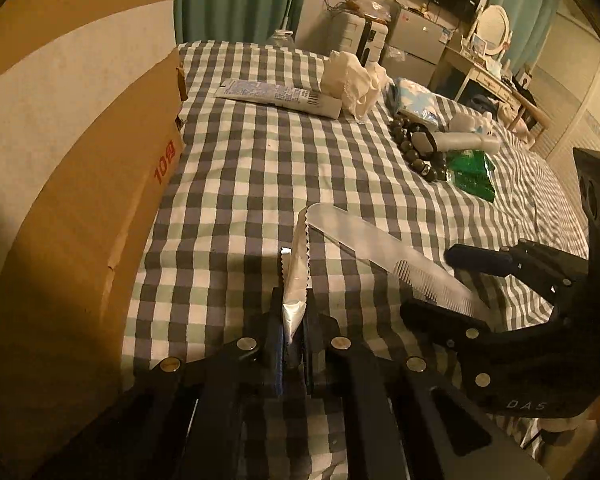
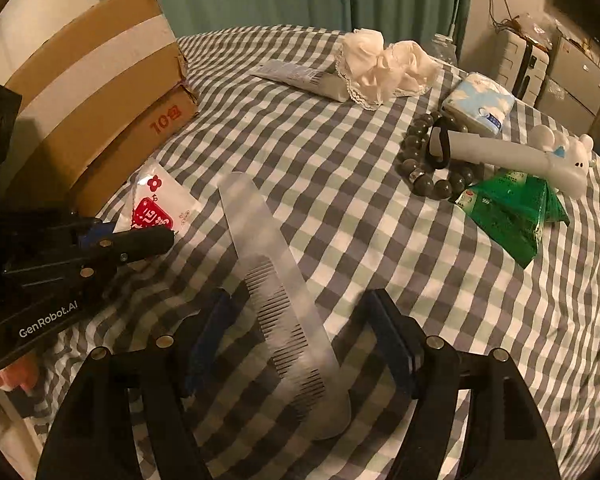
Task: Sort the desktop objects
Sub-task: 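Grasp the red-printed white sachet with the left tool while the right tool grasps the clear comb, then carry the sachet and clear comb into the cardboard box and release them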
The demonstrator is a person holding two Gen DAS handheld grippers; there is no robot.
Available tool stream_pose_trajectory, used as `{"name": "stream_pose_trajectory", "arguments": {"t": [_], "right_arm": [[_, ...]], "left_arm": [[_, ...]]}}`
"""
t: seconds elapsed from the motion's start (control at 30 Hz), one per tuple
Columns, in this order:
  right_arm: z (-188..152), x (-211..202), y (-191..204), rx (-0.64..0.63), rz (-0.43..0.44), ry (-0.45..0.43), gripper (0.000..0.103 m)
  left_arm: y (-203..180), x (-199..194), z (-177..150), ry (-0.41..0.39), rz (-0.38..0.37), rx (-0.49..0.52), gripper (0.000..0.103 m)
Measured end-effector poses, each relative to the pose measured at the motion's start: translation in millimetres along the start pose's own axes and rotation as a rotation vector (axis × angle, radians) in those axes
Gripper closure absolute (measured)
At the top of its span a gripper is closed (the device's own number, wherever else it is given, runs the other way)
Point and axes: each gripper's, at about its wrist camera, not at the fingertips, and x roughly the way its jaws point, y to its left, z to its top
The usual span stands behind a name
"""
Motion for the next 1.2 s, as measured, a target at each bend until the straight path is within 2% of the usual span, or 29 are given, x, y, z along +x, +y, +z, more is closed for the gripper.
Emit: {"name": "stream_pose_trajectory", "arguments": {"t": [0.03,0.1,0.17,0.23,0.47,0.63,0.8,0.97,1.07,1.2], "right_arm": [[-1.1,-0.1,0.8,-0.01,-0.004,-0.002,0.032],[-2.6,-0.8,3.8,-0.021,-0.047,0.001,0.042],[-2.8,-3.0,5.2,-0.012,-0.092,0.004,0.064],[-5.1,-9.8,4.1,0.006,-0.081,0.001,0.076],[-19.6,-31.4,-1.2,0.104,0.012,0.028,0.077],[-26.9,-54.6,-7.3,0.229,0.109,-0.015,0.077],[-32.3,-81.0,-0.6,0.29,0.125,-0.061,0.077],[-37.8,-128.6,15.9,0.303,0.109,-0.143,0.077],[-35.6,-155.7,28.9,0.295,0.103,-0.179,0.077],[-14.8,-188.8,55.8,0.249,0.093,-0.238,0.077]], "left_arm": [[-0.8,0.3,-0.2,-0.002,0.002,0.002,0.096],[-2.4,0.0,-0.2,-0.009,0.003,0.004,0.096],[-2.9,-1.1,-0.7,-0.013,0.005,0.003,0.096],[-3.9,-2.8,-0.9,-0.013,0.009,-0.001,0.096],[-17.8,-19.5,-5.3,-0.025,0.003,0.011,0.096],[-32.0,-42.3,-7.9,-0.049,-0.029,0.019,0.096],[-42.1,-71.7,-9.9,-0.08,-0.053,0.026,0.096],[-51.7,-111.2,-6.1,-0.129,-0.078,0.041,0.096],[-55.3,-137.9,3.7,-0.163,-0.094,0.06,0.096],[-44.2,-186.8,28.7,-0.228,-0.109,0.065,0.096]]}}
